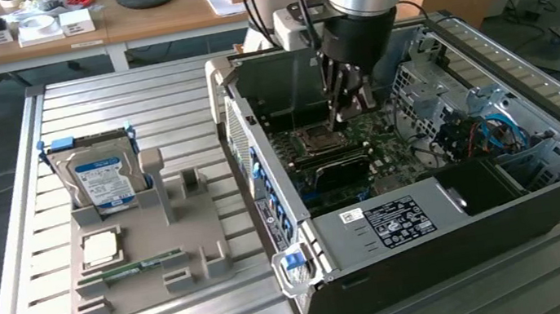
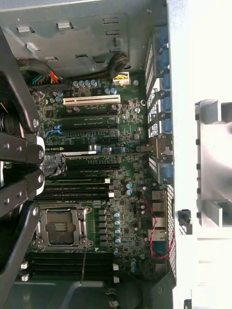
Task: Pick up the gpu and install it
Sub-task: 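Press down on the gpu until it lock into place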
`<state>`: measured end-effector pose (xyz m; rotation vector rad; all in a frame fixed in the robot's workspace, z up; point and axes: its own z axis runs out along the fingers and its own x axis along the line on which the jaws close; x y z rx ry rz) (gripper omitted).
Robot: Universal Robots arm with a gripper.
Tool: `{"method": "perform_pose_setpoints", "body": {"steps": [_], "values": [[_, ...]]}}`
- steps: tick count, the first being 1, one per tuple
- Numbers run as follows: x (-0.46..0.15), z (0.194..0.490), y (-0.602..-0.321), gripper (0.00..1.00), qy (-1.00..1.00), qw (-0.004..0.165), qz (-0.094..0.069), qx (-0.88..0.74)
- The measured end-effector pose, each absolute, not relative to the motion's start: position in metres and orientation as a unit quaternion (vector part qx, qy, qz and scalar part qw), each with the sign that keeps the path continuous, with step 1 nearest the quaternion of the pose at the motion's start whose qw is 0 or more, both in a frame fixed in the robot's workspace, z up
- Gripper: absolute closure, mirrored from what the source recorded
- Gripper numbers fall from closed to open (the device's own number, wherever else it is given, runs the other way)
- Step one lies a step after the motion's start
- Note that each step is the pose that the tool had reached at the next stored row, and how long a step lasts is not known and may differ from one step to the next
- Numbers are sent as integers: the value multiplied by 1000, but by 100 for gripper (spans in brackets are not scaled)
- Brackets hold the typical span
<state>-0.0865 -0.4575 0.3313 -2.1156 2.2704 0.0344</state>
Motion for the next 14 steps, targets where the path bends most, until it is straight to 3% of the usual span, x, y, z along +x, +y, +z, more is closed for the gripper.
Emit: {"method": "perform_pose_setpoints", "body": {"steps": [14], "values": [[-87, 334, -457, 89, 731, 19, 11, -682]]}}
